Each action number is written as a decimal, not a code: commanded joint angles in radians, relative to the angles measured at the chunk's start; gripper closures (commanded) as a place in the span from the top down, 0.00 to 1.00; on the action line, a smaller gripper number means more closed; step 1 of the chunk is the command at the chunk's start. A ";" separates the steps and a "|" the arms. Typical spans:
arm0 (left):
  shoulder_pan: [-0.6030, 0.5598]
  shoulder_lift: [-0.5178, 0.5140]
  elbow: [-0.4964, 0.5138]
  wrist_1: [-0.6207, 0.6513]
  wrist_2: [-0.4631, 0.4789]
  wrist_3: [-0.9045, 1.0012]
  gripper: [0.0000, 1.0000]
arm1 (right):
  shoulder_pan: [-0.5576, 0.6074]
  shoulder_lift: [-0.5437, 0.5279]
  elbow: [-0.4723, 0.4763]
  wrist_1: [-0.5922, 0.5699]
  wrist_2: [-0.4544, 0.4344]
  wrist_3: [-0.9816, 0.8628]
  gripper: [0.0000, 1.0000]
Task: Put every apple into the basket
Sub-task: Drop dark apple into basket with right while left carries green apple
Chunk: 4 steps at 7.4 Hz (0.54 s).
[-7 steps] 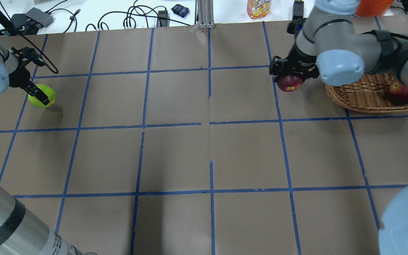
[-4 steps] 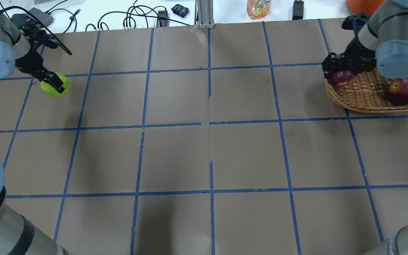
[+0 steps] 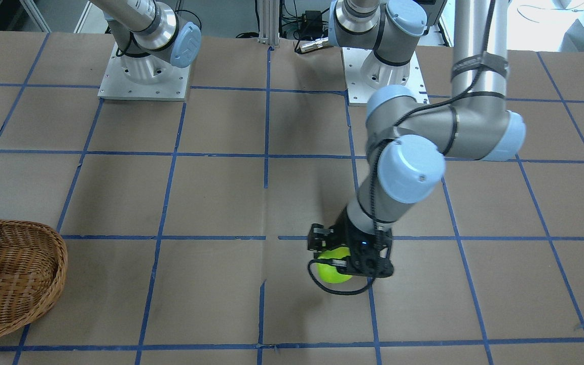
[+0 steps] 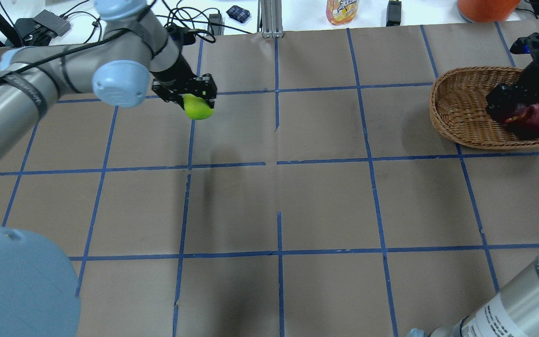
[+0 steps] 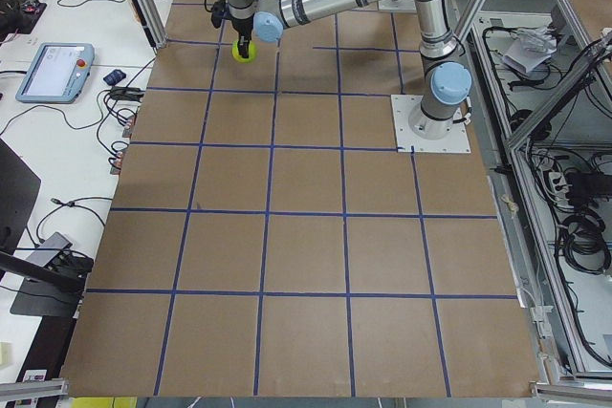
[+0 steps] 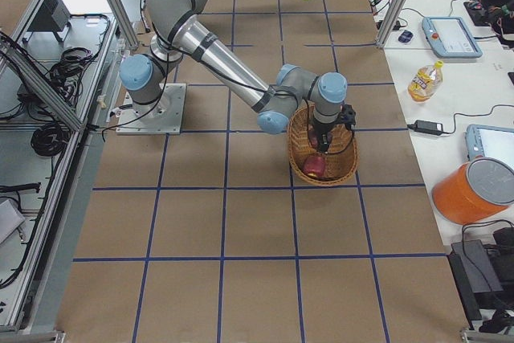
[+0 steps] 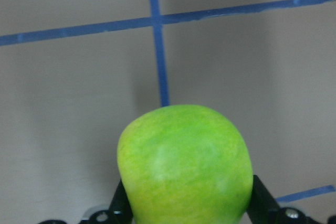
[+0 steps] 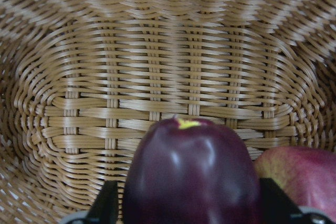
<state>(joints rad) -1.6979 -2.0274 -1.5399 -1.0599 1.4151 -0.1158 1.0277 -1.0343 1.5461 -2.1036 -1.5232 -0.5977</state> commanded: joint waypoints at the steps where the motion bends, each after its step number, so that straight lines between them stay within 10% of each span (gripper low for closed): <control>1: -0.139 -0.037 -0.013 0.081 -0.001 -0.256 0.00 | 0.000 -0.024 -0.012 0.077 -0.008 0.003 1.00; 3: -0.184 -0.074 -0.016 0.078 0.004 -0.268 0.25 | 0.035 -0.097 -0.011 0.170 -0.002 0.007 1.00; 4: -0.193 -0.091 -0.022 0.077 0.004 -0.272 0.77 | 0.081 -0.108 -0.011 0.194 0.003 0.012 1.00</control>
<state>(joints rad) -1.8733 -2.0944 -1.5560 -0.9830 1.4182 -0.3764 1.0627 -1.1184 1.5359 -1.9544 -1.5255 -0.5911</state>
